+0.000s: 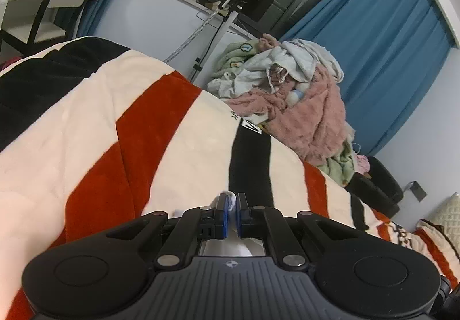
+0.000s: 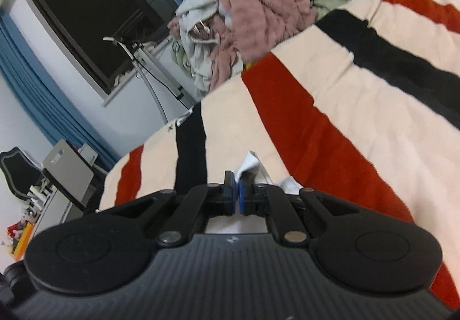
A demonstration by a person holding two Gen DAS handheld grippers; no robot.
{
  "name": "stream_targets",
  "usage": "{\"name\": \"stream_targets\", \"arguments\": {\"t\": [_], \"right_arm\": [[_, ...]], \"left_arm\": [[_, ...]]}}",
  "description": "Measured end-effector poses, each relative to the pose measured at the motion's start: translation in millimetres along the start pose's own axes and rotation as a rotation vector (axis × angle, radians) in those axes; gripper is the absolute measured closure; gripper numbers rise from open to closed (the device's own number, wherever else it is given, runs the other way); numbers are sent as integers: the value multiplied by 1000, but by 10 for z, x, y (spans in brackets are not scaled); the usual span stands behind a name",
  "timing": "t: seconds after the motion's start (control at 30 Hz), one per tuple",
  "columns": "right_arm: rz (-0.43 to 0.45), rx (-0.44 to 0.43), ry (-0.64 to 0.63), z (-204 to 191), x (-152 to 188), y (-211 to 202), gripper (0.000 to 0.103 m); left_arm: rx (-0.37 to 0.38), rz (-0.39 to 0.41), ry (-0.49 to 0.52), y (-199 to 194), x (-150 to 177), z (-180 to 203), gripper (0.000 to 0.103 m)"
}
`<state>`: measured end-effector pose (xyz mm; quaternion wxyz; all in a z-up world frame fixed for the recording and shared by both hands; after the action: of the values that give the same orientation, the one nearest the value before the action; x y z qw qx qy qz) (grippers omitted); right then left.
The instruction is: Fold clothes
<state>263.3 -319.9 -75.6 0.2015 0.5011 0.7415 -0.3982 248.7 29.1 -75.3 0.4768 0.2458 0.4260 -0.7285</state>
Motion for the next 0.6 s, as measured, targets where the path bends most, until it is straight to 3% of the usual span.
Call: {"name": "stream_targets", "arguments": {"t": [0.13, 0.23, 0.27, 0.33, 0.4, 0.47, 0.53, 0.6], "right_arm": [[-56, 17, 30, 86, 39, 227, 93], [-122, 49, -16, 97, 106, 345, 90], [-127, 39, -23, 78, 111, 325, 84], [-137, 18, -38, 41, 121, 285, 62], [-136, -40, -42, -37, 131, 176, 19], [-103, -83, -60, -116, 149, 18, 17], [-73, -80, -157, -210, 205, -96, 18], [-83, -47, -270, -268, 274, -89, 31]], "left_arm": [[-50, 52, 59, 101, -27, -64, 96], [-12, -35, 29, 176, -52, -124, 79], [-6, -38, 43, 154, -62, -109, 73], [14, -29, 93, 76, -79, -43, 56], [46, -9, 164, -35, -77, 64, 32], [86, 4, 231, -141, -38, 177, 25], [108, -11, 298, -174, 49, 289, 23], [104, -39, 360, -99, 172, 368, 23]]}}
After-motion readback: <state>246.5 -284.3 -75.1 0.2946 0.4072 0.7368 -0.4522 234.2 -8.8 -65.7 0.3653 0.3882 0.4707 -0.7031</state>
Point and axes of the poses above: each gripper's, at about its wrist camera, not at the fingertips, and y roughly the way its jaws point, z to its right, x to its underside, the point moved 3 cm from there along y, roughly the way its jaws point, and after that the axes turned 5 degrees about z, right-handed, at the moved point
